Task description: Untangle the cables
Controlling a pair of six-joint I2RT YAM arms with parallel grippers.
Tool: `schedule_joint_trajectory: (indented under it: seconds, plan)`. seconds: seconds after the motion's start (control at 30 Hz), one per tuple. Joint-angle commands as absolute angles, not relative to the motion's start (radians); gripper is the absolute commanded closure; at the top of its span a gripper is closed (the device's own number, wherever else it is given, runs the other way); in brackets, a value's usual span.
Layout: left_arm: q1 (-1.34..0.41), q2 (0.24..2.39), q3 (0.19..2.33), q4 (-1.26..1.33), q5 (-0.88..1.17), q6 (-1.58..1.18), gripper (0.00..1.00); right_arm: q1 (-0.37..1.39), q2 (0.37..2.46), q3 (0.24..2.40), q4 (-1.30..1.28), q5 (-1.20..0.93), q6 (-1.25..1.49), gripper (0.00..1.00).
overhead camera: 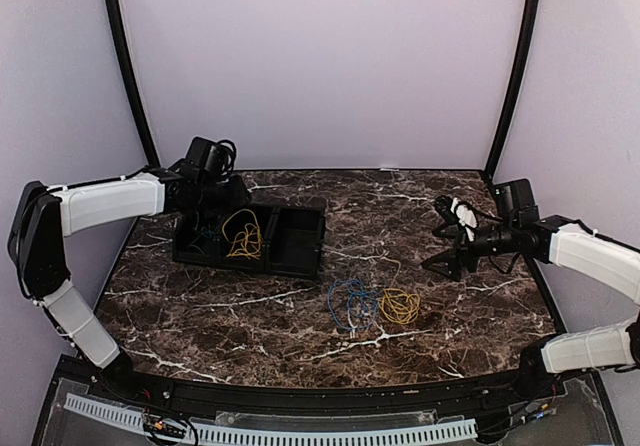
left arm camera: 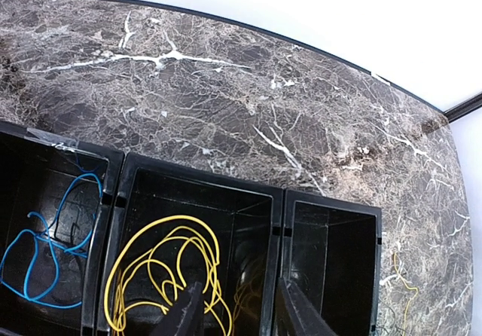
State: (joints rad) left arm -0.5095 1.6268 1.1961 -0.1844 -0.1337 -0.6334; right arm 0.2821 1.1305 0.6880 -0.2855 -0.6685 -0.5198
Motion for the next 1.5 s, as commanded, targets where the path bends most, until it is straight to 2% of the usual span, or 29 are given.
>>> schedule_joint_trajectory:
  seconds: [0.0, 0.17, 0.33, 0.53, 0.7, 0.93, 1.13, 1.23, 1.37, 1.47]
  plan:
    - [-0.522, 1.551, 1.163, -0.222, -0.127, -0.601, 0.65, 0.278, 1.129, 0.709, -0.274, -0.667, -0.53, 0.01]
    - [-0.58, 1.462, 1.065, -0.091, -0.065, -0.477, 0.65, 0.278, 1.126, 0.709, -0.276, -0.669, -0.531, 0.01]
    - [-0.745, 1.374, 0.94, 0.096, 0.032, -0.34, 0.65, 0.279, 1.133, 0.714, -0.317, -0.69, -0.585, 0.05]
    - [-0.91, 1.367, 0.87, 0.192, 0.044, -0.316, 0.65, 0.299, 1.278, 0.822, -0.533, -0.677, -0.74, 0.24]
    - [-1.002, 1.406, 0.825, 0.289, 0.024, -0.336, 0.65, 0.331, 1.379, 0.838, -0.595, -0.604, -0.774, 0.42]
    - [-1.08, 1.501, 0.844, 0.342, -0.021, -0.365, 0.65, 0.372, 1.486, 0.864, -0.611, -0.604, -0.771, 0.54]
    - [-1.113, 1.56, 0.866, 0.387, -0.013, -0.38, 0.65, 0.413, 1.58, 0.888, -0.62, -0.609, -0.745, 0.6]
    - [-1.118, 1.566, 0.87, 0.39, -0.015, -0.38, 0.65, 0.416, 1.599, 0.899, -0.62, -0.609, -0.727, 0.72]
    - [-1.121, 1.568, 0.867, 0.391, -0.015, -0.373, 0.65, 0.416, 1.594, 0.899, -0.621, -0.622, -0.723, 0.82]
    - [-1.125, 1.577, 0.862, 0.409, -0.005, -0.366, 0.65, 0.416, 1.58, 0.902, -0.632, -0.619, -0.721, 0.99]
